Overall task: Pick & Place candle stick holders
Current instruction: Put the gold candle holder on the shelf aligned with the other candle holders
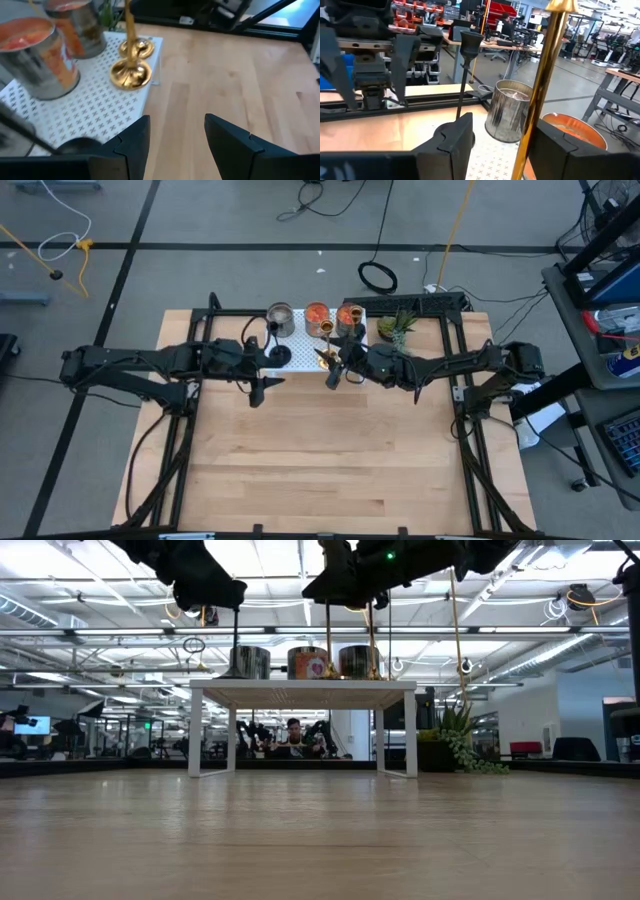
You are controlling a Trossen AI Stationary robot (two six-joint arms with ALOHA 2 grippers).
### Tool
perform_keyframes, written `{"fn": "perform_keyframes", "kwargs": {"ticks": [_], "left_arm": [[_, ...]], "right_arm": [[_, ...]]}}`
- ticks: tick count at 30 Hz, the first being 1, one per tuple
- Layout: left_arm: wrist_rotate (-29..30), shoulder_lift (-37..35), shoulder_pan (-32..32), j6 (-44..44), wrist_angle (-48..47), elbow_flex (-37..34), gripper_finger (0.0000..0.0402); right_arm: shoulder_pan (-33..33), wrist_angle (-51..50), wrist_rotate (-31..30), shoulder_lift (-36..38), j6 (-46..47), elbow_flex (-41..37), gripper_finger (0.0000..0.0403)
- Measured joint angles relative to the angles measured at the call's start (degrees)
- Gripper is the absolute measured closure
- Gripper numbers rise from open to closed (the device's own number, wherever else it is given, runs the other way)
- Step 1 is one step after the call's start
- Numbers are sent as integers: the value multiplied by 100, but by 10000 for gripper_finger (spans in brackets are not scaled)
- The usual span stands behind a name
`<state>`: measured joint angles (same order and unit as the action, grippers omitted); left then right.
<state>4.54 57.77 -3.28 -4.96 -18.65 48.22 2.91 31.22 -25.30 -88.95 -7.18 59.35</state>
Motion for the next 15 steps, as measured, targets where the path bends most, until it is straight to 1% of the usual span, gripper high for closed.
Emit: {"fn": "perform_keyframes", "kwargs": {"ticks": [6,15], "left_arm": [[-1,-4,148,52,250,1,206],[0,-2,209,34,249,1,206]], "right_arm": [[-4,20,-24,0,2,0,233],[-2,-1,-37,34,-109,0,232]]}}
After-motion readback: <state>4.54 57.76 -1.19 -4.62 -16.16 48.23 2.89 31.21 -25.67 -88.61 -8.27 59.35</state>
